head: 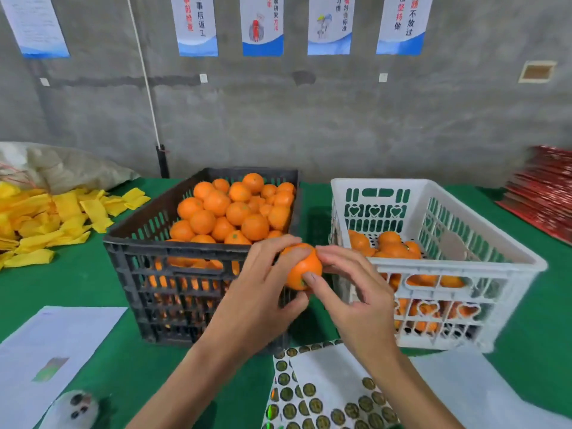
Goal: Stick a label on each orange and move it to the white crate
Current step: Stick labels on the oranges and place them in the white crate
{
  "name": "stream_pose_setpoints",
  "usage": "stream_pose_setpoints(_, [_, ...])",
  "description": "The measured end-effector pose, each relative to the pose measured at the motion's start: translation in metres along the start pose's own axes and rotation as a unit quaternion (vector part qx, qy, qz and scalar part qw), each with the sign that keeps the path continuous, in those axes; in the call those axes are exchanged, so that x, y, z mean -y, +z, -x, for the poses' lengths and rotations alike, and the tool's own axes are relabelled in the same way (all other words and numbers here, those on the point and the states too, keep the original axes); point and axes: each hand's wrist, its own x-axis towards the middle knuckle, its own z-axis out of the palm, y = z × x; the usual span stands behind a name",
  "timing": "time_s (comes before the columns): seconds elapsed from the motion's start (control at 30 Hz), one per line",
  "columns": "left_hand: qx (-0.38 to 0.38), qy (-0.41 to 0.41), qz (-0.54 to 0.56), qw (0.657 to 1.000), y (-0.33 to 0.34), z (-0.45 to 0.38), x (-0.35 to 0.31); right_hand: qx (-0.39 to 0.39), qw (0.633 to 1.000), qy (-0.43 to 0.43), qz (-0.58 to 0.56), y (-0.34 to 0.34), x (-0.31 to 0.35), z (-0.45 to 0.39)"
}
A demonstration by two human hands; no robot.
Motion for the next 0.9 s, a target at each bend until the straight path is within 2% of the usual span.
stream_pose_setpoints(0.07, [-0.005, 0.043, 0.024, 0.999, 0.022, 0.029, 0.005, 0.018, 1.0, 0.008, 0.002, -0.006, -0.01, 0.029])
stream_pose_setpoints(0.13, [0.019, 0.039, 0.032, 0.999, 0.044, 0.059, 0.012, 0.056, 0.993, 0.099, 0.009, -0.013, -0.021, 0.059])
stream_pose_setpoints(0.2, [0.085, 0.016, 0.012, 0.996, 0.062, 0.088, 0.017, 0.159, 0.958, 0.225, 0.076, -0.022, -0.035, 0.089])
stream_pose_setpoints(0.23, [0.122, 0.01, -0.004, 0.993, 0.068, 0.101, 0.02, 0.227, 0.93, 0.257, 0.129, -0.026, -0.043, 0.105])
stream_pose_setpoints(0.3, [0.182, 0.009, -0.027, 0.983, 0.079, 0.128, 0.027, 0.333, 0.885, 0.261, 0.192, -0.033, -0.053, 0.135])
stream_pose_setpoints(0.37, [0.209, -0.014, -0.023, 0.978, 0.088, 0.143, 0.031, 0.386, 0.867, 0.245, 0.197, -0.035, -0.057, 0.15])
stream_pose_setpoints(0.6, [0.209, -0.11, 0.017, 0.972, 0.108, 0.151, 0.025, 0.413, 0.85, 0.235, 0.229, -0.028, -0.065, 0.146])
stream_pose_setpoints(0.9, [0.19, -0.154, 0.082, 0.966, 0.112, 0.158, 0.027, 0.357, 0.881, 0.238, 0.199, -0.022, -0.067, 0.145])
